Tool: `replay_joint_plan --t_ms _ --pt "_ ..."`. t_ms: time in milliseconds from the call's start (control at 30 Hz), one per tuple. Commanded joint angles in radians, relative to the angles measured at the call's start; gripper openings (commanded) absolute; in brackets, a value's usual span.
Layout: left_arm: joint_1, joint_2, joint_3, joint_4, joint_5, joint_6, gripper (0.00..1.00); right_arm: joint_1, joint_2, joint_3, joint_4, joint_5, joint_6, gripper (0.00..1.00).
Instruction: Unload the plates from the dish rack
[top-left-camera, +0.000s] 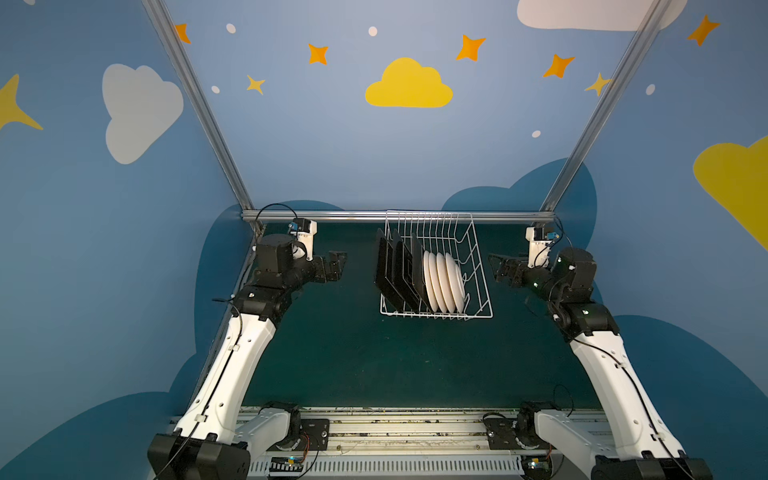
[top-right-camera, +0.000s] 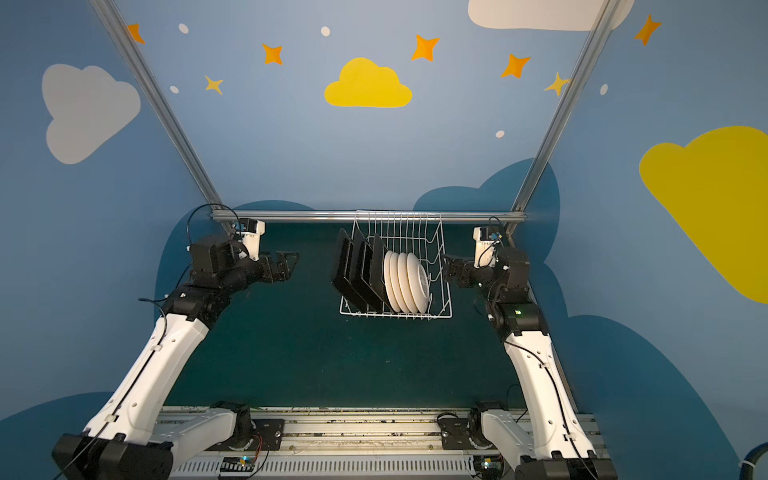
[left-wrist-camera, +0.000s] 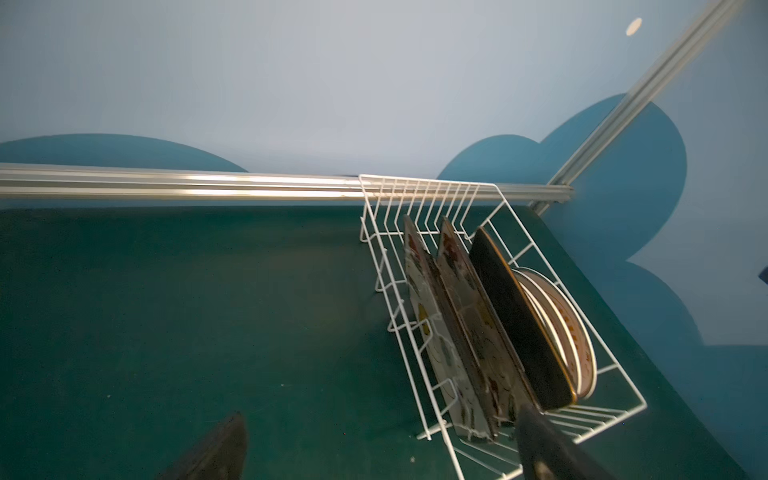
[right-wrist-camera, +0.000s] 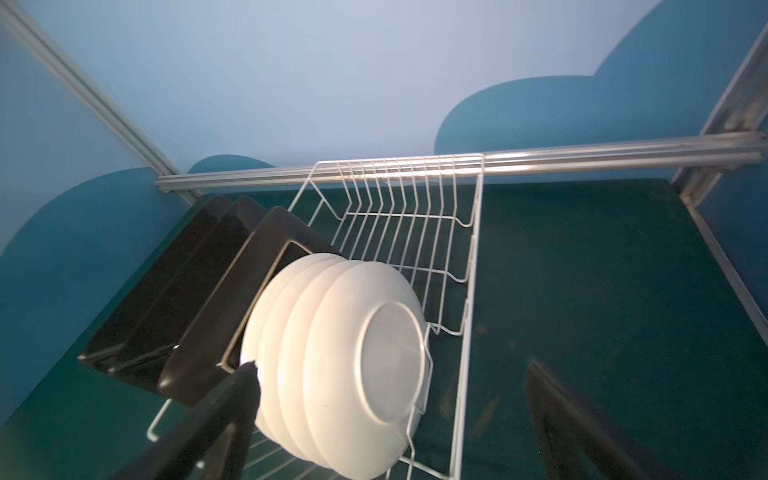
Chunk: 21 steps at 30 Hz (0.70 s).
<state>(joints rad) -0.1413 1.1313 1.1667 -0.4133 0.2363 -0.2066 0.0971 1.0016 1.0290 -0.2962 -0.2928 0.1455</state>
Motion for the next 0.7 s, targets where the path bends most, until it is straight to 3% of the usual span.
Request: replay_joint_plan --t_ms 0,433,667 --pt "-0.034 0.042 0.066 -0.134 0.013 -0.049 1.0 0.023 0.006 0.051 -0.084 -0.071 -0.02 0.99" --pt "-0.175 0.27 0.218 -0.189 0.025 -0.151 0.95 0.079 0.049 0.117 -0.169 -0.105 -0.066 0.99" --pt "-0.199 0.414 0.331 -0.252 0.02 -0.234 0.9 0.098 0.065 0.115 -0.194 -0.088 -0.071 0.99"
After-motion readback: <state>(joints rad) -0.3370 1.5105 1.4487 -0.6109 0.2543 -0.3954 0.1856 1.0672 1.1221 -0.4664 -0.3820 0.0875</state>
